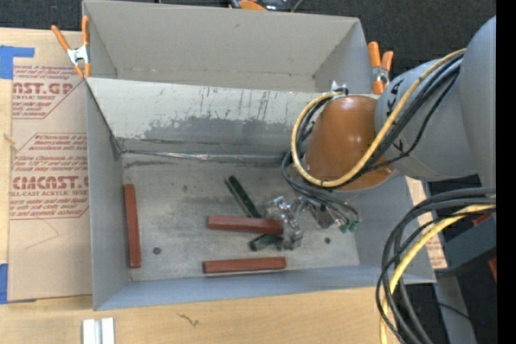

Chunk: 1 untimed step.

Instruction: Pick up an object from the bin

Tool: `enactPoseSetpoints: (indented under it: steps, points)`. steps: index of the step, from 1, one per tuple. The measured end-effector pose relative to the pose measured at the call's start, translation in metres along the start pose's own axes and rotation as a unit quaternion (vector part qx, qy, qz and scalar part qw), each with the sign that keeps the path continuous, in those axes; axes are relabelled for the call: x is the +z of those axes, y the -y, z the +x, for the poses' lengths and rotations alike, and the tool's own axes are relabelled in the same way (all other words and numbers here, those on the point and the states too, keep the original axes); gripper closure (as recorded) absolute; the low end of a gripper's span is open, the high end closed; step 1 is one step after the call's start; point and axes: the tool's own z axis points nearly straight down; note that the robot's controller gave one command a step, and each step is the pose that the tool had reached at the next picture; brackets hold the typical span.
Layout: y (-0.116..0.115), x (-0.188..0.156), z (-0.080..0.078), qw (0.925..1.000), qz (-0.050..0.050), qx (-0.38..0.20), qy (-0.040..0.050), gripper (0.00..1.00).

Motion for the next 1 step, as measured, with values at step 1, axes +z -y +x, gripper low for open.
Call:
enactPoseSetpoints:
  steps: [1]
  points:
    - [-0.0210, -0.1399, -0.0122, 0.9999, 0.002, -0.014, 0.0048, 1.00]
